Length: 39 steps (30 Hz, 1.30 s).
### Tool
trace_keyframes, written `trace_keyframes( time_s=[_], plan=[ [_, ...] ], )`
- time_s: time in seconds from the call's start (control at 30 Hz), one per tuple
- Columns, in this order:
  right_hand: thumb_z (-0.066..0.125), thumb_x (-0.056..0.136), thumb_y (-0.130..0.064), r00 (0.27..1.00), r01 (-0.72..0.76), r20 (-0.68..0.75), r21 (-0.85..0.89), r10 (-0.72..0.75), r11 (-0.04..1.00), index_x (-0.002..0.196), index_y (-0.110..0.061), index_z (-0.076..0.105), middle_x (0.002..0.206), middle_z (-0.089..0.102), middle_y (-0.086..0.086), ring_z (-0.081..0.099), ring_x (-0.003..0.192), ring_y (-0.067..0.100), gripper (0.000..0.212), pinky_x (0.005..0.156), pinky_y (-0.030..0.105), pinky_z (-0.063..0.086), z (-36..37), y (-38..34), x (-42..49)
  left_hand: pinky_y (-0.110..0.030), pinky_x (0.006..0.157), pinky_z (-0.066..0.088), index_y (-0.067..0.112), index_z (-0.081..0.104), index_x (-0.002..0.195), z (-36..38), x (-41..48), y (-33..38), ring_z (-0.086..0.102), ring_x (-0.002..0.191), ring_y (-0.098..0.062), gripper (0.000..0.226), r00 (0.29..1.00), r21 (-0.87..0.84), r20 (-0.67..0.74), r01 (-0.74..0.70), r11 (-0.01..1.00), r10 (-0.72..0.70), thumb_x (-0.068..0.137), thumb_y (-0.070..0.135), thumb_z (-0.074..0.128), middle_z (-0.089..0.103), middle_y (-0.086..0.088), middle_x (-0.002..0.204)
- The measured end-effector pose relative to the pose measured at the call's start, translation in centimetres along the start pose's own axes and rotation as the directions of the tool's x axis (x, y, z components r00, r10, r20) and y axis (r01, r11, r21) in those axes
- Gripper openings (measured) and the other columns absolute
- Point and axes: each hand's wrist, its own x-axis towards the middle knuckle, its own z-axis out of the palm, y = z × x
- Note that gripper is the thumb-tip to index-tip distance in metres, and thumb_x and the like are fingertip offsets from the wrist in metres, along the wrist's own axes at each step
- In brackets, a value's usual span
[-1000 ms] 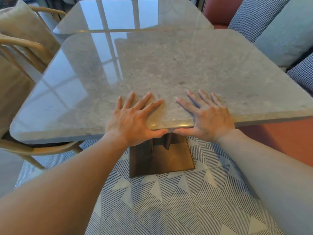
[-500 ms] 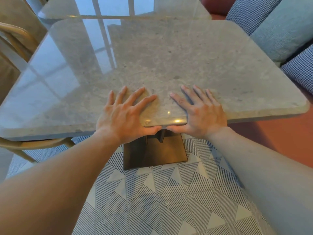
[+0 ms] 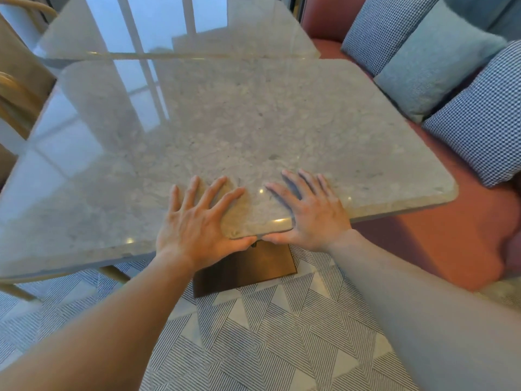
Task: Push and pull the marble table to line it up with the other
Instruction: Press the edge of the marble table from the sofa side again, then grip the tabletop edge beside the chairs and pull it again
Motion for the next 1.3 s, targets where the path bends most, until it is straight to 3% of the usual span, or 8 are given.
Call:
trace_keyframes(
  time_s=[0.1, 0.2, 0.3, 0.4, 0.67, 0.9, 1.17, 1.3],
  plan=[
    [0.059, 0.072, -0.094, 0.992, -0.099, 0.099, 0.293, 0.073, 0.951, 0.159, -0.044, 0.041, 0.171, 0.034, -0.006, 0.033, 0.160, 0.024, 0.102, 0.130, 0.052, 0.028, -3.4, -0.9, -0.1, -0.058, 0.137, 0.004, 0.059, 0.035, 0.158, -3.0, 0.2, 0.5, 0.017, 0.170, -0.028, 0.107, 0.991, -0.360, 0.118, 0.099, 0.928, -0.060, 0.064, 0.110, 0.020, 0.032, 0.015, 0.177],
    [0.072, 0.078, -0.078, 0.987, -0.085, -0.059, 0.609, 0.152, 0.789, 0.139, -0.035, 0.063, 0.139, 0.064, -0.010, 0.060, 0.130, 0.011, 0.076, 0.113, 0.040, 0.050, -6.6, -3.2, -1.5, -0.043, 0.133, 0.029, 0.065, 0.056, 0.133, -7.7, -0.7, 0.5, 0.048, 0.148, 0.003, 0.064, 0.984, -0.854, 0.056, 0.134, 0.502, -0.168, 0.074, 0.088, 0.052, 0.058, 0.030, 0.148],
    [0.070, 0.081, -0.068, 0.944, 0.008, -0.196, 0.819, 0.266, 0.573, 0.129, -0.029, 0.069, 0.123, 0.072, -0.011, 0.067, 0.115, 0.006, 0.062, 0.103, 0.025, 0.053, -9.8, -6.7, -3.3, -0.031, 0.130, 0.033, 0.074, 0.054, 0.130, -12.8, -3.4, 0.5, 0.042, 0.141, 0.024, 0.047, 0.986, -0.916, -0.054, 0.013, 0.401, -0.155, 0.083, 0.073, 0.061, 0.053, 0.052, 0.140],
    [0.072, 0.082, -0.059, 0.908, 0.129, -0.303, 0.859, 0.289, 0.496, 0.130, -0.026, 0.069, 0.126, 0.072, -0.007, 0.068, 0.120, 0.009, 0.058, 0.106, 0.019, 0.050, -13.2, -9.3, -3.7, -0.042, 0.134, 0.033, 0.058, 0.054, 0.138, -17.2, -5.3, 0.2, 0.046, 0.153, 0.005, 0.056, 0.979, -0.958, -0.114, -0.064, 0.280, -0.167, 0.083, 0.060, 0.068, 0.056, 0.039, 0.150],
    [0.062, 0.087, -0.076, 0.844, 0.412, -0.494, 0.846, 0.208, 0.339, 0.137, -0.014, 0.063, 0.137, 0.066, 0.004, 0.065, 0.131, 0.023, 0.080, 0.115, 0.033, 0.049, -24.1, -13.4, 1.8, -0.051, 0.129, 0.035, 0.053, 0.057, 0.146, -28.2, -5.9, -6.8, 0.048, 0.159, -0.020, 0.072, 0.917, -0.913, -0.347, -0.283, 0.293, -0.197, 0.082, 0.077, 0.079, 0.056, 0.010, 0.164],
    [0.063, 0.086, -0.079, 0.832, 0.461, -0.509, 0.855, 0.220, 0.237, 0.141, -0.019, 0.055, 0.144, 0.065, 0.009, 0.064, 0.136, 0.024, 0.082, 0.118, 0.041, 0.049, -27.4, -17.7, 6.9, -0.039, 0.130, 0.039, 0.054, 0.057, 0.145, -32.9, -4.5, -12.8, 0.047, 0.159, -0.021, 0.071, 0.899, -0.874, -0.414, -0.348, 0.340, -0.143, 0.082, 0.077, 0.079, 0.058, 0.015, 0.161],
    [0.062, 0.087, -0.080, 0.792, 0.442, -0.535, 0.835, 0.294, 0.328, 0.145, -0.022, 0.052, 0.147, 0.062, 0.001, 0.063, 0.138, 0.020, 0.083, 0.117, 0.033, 0.048, -28.0, -26.7, 13.6, -0.042, 0.129, 0.040, 0.054, 0.057, 0.144, -33.9, -2.3, -24.4, 0.048, 0.158, -0.018, 0.070, 0.907, -0.875, -0.422, -0.412, 0.253, 0.018, 0.082, 0.078, 0.078, 0.058, 0.012, 0.162],
    [0.063, 0.087, -0.080, 0.736, 0.391, -0.549, 0.823, 0.396, 0.413, 0.143, -0.033, 0.051, 0.148, 0.063, 0.002, 0.062, 0.139, 0.019, 0.074, 0.117, 0.030, 0.047, -28.2, -32.6, 15.7, -0.057, 0.131, 0.036, 0.052, 0.056, 0.146, -35.0, -0.8, -31.2, 0.046, 0.160, -0.024, 0.070, 0.904, -0.883, -0.395, -0.423, 0.202, 0.166, 0.084, 0.077, 0.077, 0.054, 0.004, 0.166]
  ],
)
